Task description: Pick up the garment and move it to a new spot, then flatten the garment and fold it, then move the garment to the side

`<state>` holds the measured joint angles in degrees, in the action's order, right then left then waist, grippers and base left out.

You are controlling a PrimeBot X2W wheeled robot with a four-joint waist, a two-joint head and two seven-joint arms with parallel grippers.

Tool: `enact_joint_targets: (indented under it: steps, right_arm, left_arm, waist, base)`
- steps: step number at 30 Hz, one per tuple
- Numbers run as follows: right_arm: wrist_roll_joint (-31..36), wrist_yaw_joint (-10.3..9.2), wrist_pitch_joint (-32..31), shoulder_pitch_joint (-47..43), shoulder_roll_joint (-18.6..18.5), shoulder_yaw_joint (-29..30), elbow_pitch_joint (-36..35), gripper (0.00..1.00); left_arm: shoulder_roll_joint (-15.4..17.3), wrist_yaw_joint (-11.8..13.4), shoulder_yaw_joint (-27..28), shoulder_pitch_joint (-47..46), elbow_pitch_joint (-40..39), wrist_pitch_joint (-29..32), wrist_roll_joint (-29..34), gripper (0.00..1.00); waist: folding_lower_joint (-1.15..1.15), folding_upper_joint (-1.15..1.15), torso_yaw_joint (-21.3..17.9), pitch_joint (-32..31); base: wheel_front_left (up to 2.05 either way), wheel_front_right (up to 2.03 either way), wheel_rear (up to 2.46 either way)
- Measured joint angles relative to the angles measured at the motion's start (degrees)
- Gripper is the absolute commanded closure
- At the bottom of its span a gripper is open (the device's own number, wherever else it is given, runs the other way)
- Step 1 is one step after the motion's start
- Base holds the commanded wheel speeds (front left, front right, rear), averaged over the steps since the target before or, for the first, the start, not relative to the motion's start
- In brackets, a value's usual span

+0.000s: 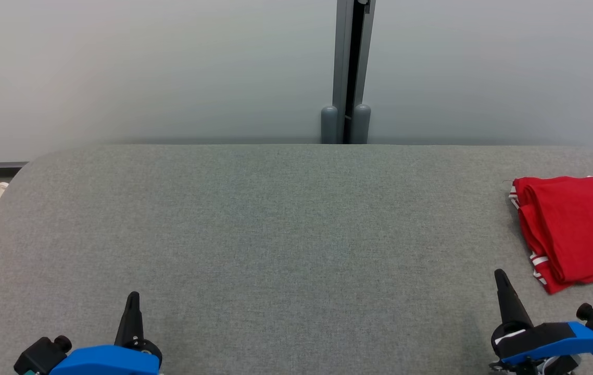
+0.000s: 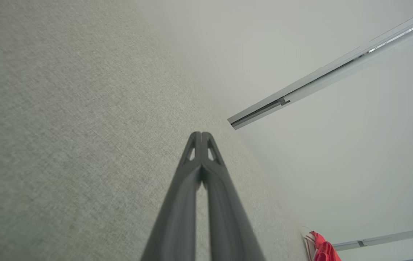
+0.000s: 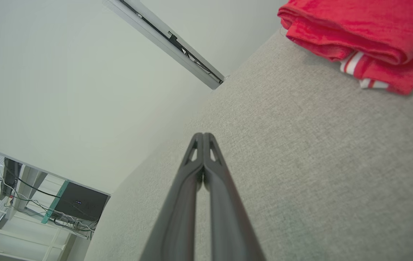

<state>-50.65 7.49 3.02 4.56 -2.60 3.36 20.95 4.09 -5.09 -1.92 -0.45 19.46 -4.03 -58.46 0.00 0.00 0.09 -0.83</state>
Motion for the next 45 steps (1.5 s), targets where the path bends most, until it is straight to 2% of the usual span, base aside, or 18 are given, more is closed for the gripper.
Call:
enact_joint_targets:
  steps: [24,45]
  right_arm:
    - [-15.58,-0.01,-3.54,0.52,-0.02,1.14,-2.56,1.00]
    - [-26.63,-0.01,-6.11,0.80,-0.05,2.04,-4.38,1.00]
  left_arm:
    - [-0.49,-0.86,3.20,-2.09,-1.98,3.96,-12.52,1.00]
    - [-0.78,-1.45,5.36,-3.46,-3.43,6.84,-21.60,1.00]
  waist:
    - [0.00,0.00,-0.03,0.30]
    - [0.00,0.00,-0.05,0.56]
  base:
    - [0.00,0.00,0.00]
    - [0.00,0.00,0.00]
